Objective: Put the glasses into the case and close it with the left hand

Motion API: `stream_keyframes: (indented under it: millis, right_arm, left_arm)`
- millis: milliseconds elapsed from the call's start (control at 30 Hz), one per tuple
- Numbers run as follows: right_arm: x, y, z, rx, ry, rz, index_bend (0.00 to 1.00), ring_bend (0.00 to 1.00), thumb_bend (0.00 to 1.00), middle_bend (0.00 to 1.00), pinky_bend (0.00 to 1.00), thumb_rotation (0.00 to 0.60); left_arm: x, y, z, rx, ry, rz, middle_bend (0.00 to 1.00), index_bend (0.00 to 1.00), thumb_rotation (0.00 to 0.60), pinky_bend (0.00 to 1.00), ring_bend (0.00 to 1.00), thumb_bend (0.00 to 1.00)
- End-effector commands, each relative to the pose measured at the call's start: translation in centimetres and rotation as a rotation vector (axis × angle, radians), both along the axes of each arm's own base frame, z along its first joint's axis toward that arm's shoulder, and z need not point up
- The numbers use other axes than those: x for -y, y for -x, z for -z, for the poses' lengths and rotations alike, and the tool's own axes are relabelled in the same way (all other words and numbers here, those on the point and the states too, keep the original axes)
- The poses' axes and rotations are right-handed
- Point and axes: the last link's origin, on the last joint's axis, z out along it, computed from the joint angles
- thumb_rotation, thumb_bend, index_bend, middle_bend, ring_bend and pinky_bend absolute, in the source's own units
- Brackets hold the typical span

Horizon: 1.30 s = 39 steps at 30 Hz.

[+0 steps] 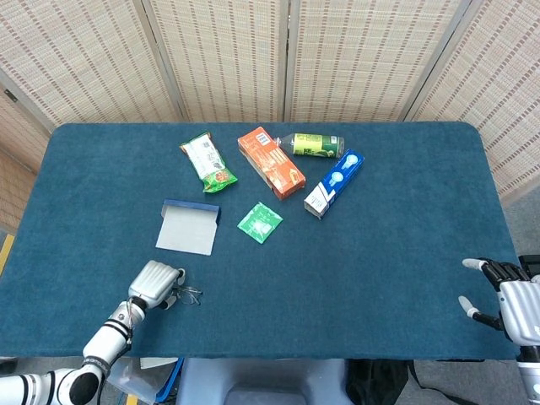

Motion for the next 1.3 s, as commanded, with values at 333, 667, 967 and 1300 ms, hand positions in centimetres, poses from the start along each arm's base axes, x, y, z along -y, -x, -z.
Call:
stream_keyframes:
  millis: [333, 667, 967, 1300]
  right_arm:
    - [-0.11, 0.10, 0.01, 0.001, 0.000, 0.004, 0.29, 0.30, 0.22, 0.31, 0.24, 0.600]
    - [-0.37, 0.18, -0.08, 0.001, 0.004, 0.009, 0.29, 0.30, 0.22, 0.31, 0.24, 0.600]
    - [-0.41, 0.28, -0.05, 0.003, 0.004, 0.012, 0.29, 0.30, 0.22, 0.31, 0.24, 0.600]
    - [-0.44, 0.39, -0.05, 0.005, 0.005, 0.014, 0.29, 0.30, 0.22, 0.31, 0.24, 0.600]
  left_arm:
    - [0.05, -0.03, 0.44, -0.014, 0.008, -0.014, 1.00, 0.47, 0.600, 1.00, 1.00, 0.32]
    - [-0.14, 0.22, 0.96, -0.010, 0.003, -0.027, 1.00, 0.52, 0.600, 1.00, 1.00, 0.39]
    - [-0.33, 0.26, 0.86, -0.013, -0.008, -0.024, 1.00, 0.55, 0.600, 1.00, 1.00, 0.46]
    - [-0.83, 0.12, 0.32, -0.019, -0.024, -0.016, 1.00, 0.61, 0.600, 1.00, 1.00, 0.46]
